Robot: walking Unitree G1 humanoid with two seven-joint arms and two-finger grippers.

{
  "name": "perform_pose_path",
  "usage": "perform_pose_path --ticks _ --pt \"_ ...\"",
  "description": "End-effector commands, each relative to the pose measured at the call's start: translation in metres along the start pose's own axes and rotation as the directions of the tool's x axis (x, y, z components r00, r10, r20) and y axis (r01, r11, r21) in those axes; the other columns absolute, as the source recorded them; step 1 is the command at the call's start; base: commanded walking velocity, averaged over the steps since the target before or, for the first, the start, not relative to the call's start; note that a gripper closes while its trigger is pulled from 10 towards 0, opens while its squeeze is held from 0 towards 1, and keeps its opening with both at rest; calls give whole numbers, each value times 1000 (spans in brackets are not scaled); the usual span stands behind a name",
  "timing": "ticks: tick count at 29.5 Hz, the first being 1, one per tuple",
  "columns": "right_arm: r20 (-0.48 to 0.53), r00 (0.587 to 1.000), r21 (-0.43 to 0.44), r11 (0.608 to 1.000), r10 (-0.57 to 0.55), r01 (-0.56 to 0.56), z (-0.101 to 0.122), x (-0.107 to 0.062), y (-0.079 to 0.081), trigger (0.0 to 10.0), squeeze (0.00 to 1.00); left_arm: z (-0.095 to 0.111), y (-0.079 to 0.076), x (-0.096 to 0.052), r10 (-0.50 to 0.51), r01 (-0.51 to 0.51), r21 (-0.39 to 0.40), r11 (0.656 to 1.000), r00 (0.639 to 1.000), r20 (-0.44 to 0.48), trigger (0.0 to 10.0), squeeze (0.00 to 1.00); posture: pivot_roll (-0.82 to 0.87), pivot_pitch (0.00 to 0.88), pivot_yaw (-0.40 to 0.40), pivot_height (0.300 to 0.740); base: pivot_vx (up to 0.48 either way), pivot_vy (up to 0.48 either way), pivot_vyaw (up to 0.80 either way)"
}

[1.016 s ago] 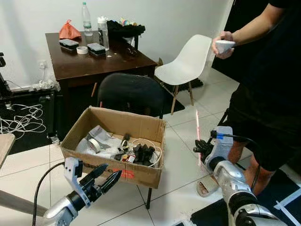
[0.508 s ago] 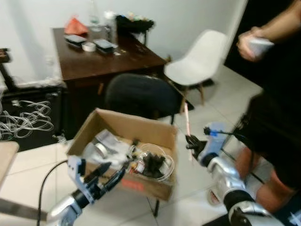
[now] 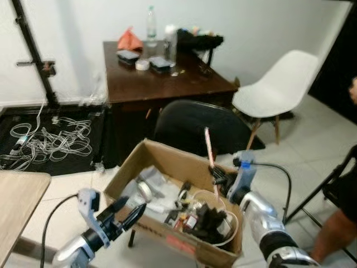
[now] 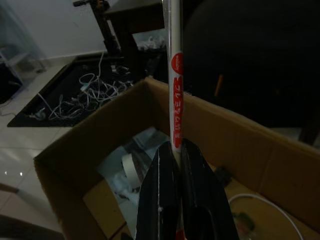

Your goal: Picking trash to rubbish bin

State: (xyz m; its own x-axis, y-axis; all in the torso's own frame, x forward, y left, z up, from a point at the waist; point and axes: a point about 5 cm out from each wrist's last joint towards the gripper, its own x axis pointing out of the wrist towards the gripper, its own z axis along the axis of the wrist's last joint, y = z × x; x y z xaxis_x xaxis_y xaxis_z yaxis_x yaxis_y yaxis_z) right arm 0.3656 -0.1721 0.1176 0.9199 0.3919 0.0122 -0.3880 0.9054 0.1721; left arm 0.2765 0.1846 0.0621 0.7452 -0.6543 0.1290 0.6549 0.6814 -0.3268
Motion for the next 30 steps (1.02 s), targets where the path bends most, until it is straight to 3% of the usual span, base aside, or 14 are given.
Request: perform_pose_path --ticks 1,8,16,22,26,27,28,29,30 --pt "-69 997 10 999 -45 46 -15 -8 -6 10000 0 -5 0 -5 -2 2 6 1000 1000 -31 10000 0 -80 120 -32 740 0 0 0" --pt "-124 990 5 998 -60 61 -29 -14 -5 10000 0 -12 -5 -6 -16 17 13 1000 997 -74 10000 0 -76 136 -24 740 0 0 0" --pt "-214 968 -61 991 -131 121 -43 -21 -11 10000 0 -16 -8 -12 -21 24 28 999 994 -105 10000 0 -66 161 -2 740 0 0 0" --pt "-260 949 -202 971 -180 129 -44 -26 -20 10000 27 -18 -9 -15 -18 20 23 1000 993 -120 10000 0 -60 182 13 740 0 0 0" --pt "-266 947 -235 965 -182 119 -42 -27 -22 10000 78 -19 -9 -18 -13 16 23 1000 992 -124 10000 0 -58 190 18 740 0 0 0" --pt "-268 946 -251 961 -183 115 -41 -27 -23 10000 173 -18 -10 -19 -13 16 23 1000 992 -125 10000 0 -57 193 19 740 0 0 0" --pt "-268 946 -251 961 -183 115 -41 -27 -23 10000 173 -18 -10 -19 -13 16 23 1000 992 -125 10000 0 -57 193 19 740 0 0 0" --pt "-263 946 -272 955 -189 115 -39 -27 -25 10000 439 -17 -10 -22 -10 14 25 1000 992 -125 10000 0 -51 201 22 740 0 0 0" --pt "-260 948 -278 954 -185 111 -38 -26 -24 10000 769 -17 -10 -23 -8 11 25 1000 992 -125 10000 0 -49 203 25 740 0 0 0"
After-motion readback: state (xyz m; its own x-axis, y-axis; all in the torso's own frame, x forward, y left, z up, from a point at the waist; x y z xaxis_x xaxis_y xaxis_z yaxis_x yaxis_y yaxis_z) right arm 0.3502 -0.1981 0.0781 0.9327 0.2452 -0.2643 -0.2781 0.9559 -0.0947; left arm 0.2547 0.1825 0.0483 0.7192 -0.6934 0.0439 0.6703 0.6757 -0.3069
